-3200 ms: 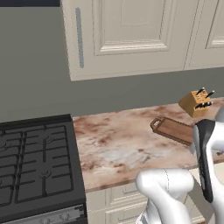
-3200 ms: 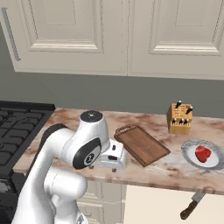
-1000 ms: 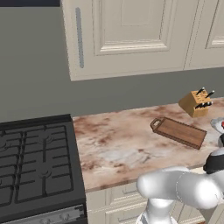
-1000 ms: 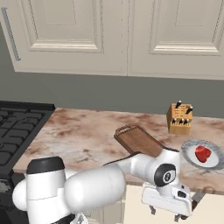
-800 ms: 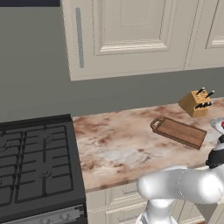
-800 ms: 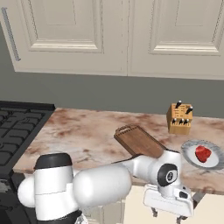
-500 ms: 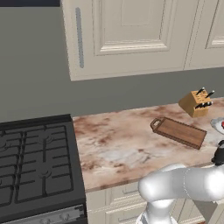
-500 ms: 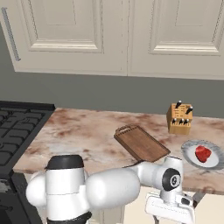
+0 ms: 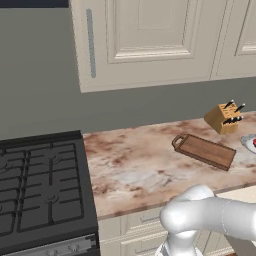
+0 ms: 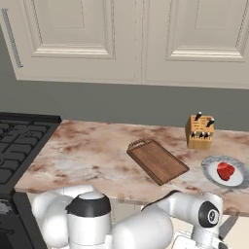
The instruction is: Pick up the knife from the drawer and place it on the cutting board. Then place the meat from the plate to the cutting board.
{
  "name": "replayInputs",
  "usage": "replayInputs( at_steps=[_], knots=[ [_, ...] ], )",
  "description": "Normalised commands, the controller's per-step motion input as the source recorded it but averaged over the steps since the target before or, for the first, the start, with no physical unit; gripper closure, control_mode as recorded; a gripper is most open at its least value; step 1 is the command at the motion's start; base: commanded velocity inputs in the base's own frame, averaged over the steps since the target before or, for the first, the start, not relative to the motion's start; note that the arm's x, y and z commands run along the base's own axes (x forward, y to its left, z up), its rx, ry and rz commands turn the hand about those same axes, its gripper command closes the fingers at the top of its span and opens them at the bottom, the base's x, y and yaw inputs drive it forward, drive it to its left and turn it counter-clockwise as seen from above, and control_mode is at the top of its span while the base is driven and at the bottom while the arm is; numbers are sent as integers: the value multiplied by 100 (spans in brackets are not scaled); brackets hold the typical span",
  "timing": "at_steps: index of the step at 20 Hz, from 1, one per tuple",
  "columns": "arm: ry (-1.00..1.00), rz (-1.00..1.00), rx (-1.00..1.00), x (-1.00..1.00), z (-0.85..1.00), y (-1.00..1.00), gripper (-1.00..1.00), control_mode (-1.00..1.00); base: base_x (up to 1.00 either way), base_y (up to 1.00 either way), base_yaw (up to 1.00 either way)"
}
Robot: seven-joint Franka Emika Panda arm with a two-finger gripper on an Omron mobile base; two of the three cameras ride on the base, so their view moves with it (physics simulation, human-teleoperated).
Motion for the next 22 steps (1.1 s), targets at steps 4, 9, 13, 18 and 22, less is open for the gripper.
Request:
replayInputs(
  at_steps=[4, 9, 13, 18, 22],
  knots=[
    [8, 0, 19, -51, 0, 0, -100, -100, 0, 0, 0],
    [4, -2, 12, 13, 45, 1, -100, -100, 0, 0, 0],
    [5, 0, 10, 62, 67, -10, -100, -100, 0, 0, 0],
    [-5, -1, 4, 27, 24, -5, -100, -100, 0, 0, 0],
    [-15, -5, 0, 0, -1, 7, -100, -100, 0, 0, 0]
  ],
)
